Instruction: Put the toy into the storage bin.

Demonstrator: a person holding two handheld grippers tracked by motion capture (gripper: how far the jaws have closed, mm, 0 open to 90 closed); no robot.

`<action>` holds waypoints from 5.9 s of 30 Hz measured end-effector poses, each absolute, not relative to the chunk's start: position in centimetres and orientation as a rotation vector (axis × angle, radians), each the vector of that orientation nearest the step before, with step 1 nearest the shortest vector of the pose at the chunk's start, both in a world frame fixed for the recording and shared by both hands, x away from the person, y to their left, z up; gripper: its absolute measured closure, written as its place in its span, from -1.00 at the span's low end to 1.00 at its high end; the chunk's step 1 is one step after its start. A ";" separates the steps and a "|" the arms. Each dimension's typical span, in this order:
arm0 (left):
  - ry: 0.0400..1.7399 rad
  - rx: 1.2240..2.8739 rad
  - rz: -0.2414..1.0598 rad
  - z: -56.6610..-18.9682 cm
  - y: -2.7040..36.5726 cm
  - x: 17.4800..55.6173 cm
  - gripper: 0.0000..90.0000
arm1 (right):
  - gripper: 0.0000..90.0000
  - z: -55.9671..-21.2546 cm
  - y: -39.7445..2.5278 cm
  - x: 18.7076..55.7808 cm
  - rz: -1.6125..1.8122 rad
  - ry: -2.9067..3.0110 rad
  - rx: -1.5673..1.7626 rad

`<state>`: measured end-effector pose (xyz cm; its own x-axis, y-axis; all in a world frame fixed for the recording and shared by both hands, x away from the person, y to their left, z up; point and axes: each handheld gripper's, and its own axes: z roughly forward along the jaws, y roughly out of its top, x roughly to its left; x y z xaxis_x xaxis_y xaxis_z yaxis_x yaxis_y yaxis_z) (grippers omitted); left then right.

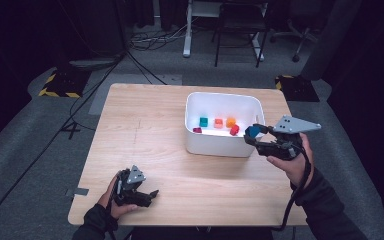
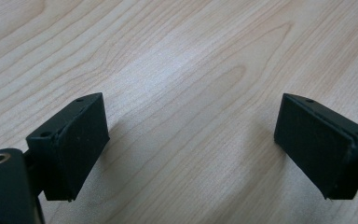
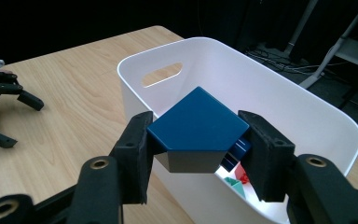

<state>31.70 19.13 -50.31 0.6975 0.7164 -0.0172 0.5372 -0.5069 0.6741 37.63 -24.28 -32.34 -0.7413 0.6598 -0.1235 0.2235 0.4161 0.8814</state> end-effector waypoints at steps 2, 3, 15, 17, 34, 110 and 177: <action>0.952 2.238 0.347 -50.3 19.1 31.7 -0.77 | 0.07 -32.2 -24.0 38.0 1.265 2.217 0.750; 0.952 2.237 0.347 -50.3 19.1 31.7 -0.77 | 0.07 -32.2 -23.9 38.2 1.269 2.223 0.754; 0.953 2.236 0.345 -50.3 19.1 31.7 -0.77 | 0.07 -32.7 -22.6 41.2 1.211 2.233 0.792; 0.953 2.236 0.347 -50.3 19.1 31.7 -0.77 | 0.07 -32.9 -22.6 41.9 1.200 2.236 0.803; 0.949 2.242 0.342 -50.3 19.1 31.7 -0.77 | 0.07 -34.5 -21.3 46.1 1.104 2.265 0.905; 0.949 2.242 0.342 -50.3 19.2 31.7 -0.77 | -0.37 -40.8 -28.7 35.9 1.013 2.212 0.834; 0.959 2.231 0.348 -50.3 19.0 31.8 -0.79 | -0.54 -50.3 -34.9 32.1 1.047 2.345 1.081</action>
